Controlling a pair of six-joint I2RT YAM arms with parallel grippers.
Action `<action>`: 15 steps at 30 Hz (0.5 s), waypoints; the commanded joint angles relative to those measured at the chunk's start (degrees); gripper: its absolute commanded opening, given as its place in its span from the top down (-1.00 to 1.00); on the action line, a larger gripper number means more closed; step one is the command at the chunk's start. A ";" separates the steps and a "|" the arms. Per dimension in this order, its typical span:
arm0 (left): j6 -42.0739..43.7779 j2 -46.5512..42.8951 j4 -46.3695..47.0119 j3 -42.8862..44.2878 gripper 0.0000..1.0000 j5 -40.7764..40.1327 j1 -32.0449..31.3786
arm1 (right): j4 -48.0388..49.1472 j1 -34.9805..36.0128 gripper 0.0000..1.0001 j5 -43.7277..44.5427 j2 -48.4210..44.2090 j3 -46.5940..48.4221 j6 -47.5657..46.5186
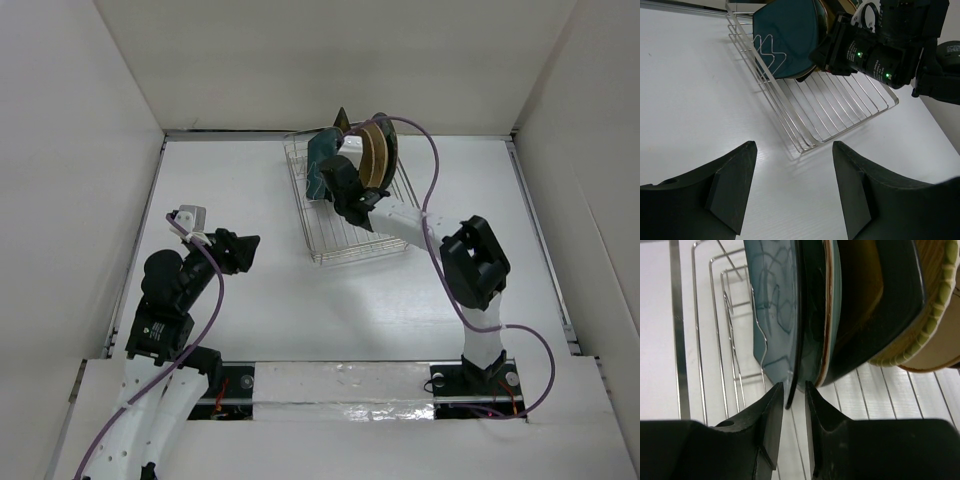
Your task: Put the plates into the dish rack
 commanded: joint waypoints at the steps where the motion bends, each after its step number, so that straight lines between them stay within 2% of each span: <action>1: 0.75 -0.18 2.14 1.19 -0.18 0.37 -0.41 | 1.17 -0.71 0.44 0.94 1.88 4.26 -0.43; 4: 0.75 -0.17 2.14 1.11 -0.18 0.29 -0.41 | 0.03 -0.71 0.49 0.33 3.29 5.49 0.10; 7: 0.75 -0.09 2.14 1.11 -0.18 0.29 -0.41 | -0.58 -0.71 0.63 -0.02 3.64 5.23 0.80; 10: 0.75 0.00 2.14 1.19 -0.18 0.37 -0.41 | -0.67 -0.71 0.59 0.06 3.29 4.35 1.15; 11: 0.75 0.00 2.14 1.28 -0.18 0.37 -0.41 | -0.59 -0.71 0.46 -0.20 3.21 4.00 1.33; 13: 0.75 0.00 2.14 1.19 -0.18 0.46 -0.41 | -0.24 -0.71 0.39 -0.73 2.94 3.47 1.59; 15: 0.75 0.00 2.14 1.19 -0.18 0.46 -0.41 | -0.06 -0.71 0.53 -1.08 3.11 3.29 1.68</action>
